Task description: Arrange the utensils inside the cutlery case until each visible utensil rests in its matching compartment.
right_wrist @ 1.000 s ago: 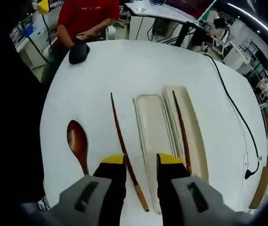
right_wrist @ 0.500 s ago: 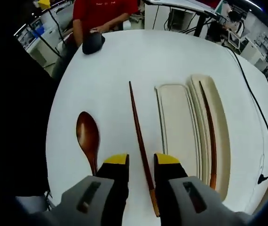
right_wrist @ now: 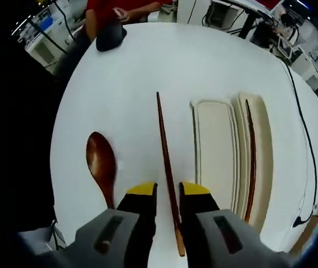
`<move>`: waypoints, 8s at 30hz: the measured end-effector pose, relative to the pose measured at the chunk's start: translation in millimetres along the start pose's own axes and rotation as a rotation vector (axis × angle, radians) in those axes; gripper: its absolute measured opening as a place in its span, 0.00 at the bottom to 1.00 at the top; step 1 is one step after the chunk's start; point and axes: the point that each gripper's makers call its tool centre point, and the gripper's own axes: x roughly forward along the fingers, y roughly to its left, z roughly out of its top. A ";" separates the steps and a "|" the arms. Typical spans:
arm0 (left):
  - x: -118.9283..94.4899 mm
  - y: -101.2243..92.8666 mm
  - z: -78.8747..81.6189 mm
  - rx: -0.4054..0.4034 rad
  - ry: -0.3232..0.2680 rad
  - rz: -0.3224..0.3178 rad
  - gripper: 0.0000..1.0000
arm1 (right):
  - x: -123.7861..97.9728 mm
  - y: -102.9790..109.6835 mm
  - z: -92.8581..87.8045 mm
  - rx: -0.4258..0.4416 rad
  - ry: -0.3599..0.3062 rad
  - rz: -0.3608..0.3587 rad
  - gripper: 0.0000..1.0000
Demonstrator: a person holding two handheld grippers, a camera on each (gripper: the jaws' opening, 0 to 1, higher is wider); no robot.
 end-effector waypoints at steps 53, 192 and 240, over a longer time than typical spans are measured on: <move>-3.1 -1.3 -9.1 -0.001 0.029 -0.016 0.80 | -8.7 -3.9 3.6 0.058 -0.001 0.038 0.00; -7.5 15.6 -18.0 -0.101 0.081 0.045 0.79 | -13.5 -123.6 -7.9 0.053 0.023 -0.119 0.00; 14.4 5.1 11.2 0.025 0.007 -0.046 0.83 | -147.0 -71.2 -72.9 0.289 -0.280 -0.388 0.32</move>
